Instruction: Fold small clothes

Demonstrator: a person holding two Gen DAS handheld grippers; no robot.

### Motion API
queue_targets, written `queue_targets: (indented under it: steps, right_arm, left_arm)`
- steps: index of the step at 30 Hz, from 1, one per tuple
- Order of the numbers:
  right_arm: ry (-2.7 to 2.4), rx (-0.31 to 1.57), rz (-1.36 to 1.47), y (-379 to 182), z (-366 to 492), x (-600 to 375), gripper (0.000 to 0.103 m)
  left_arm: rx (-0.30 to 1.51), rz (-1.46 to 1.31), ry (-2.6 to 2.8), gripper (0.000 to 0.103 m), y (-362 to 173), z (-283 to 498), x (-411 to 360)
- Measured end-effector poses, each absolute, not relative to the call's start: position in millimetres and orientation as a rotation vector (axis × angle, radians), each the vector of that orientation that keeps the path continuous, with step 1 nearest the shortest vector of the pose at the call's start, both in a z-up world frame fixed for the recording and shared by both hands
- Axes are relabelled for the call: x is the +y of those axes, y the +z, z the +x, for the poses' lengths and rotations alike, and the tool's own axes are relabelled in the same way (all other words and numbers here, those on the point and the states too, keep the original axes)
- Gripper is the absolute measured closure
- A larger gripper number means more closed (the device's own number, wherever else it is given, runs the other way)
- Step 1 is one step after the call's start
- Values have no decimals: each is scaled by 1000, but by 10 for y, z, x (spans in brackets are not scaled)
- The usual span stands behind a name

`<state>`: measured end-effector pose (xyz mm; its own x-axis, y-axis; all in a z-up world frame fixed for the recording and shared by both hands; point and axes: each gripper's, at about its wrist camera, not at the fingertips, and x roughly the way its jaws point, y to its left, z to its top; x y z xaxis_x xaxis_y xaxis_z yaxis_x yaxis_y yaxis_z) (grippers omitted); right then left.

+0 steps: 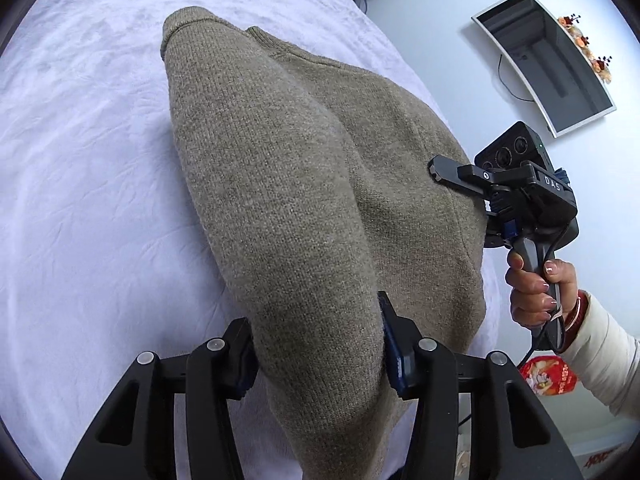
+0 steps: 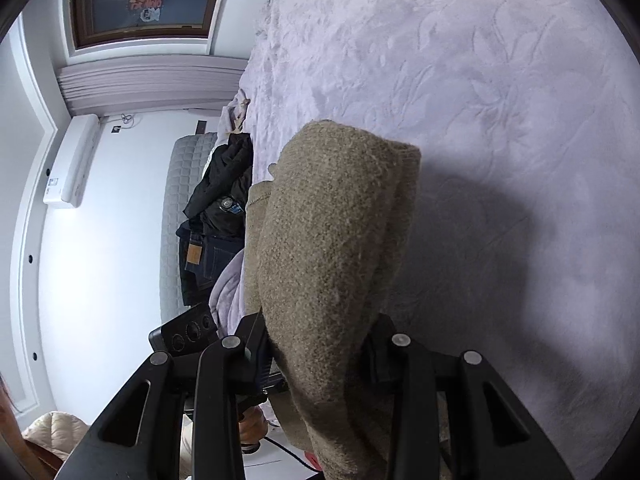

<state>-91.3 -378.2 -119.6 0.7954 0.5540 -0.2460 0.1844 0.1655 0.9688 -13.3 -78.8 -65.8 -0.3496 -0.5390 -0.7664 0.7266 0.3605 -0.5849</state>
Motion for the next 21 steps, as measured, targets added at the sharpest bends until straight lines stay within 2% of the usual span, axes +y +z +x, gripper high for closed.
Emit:
queue_targets:
  steps: [11,20,21]
  right_arm:
    - [395,680,1438,-1007,-726,-2871,65]
    - [316,806,1382,-1456,-309,-2419,65]
    - [270,822,1354,-1485,-282,-2446,62]
  left_arm:
    - [1427,228,-1213,52,-475,6,192]
    - [1470,234,-1020,49,-1057,173,637]
    - [1475,203,-1015,49,-1060,200,645]
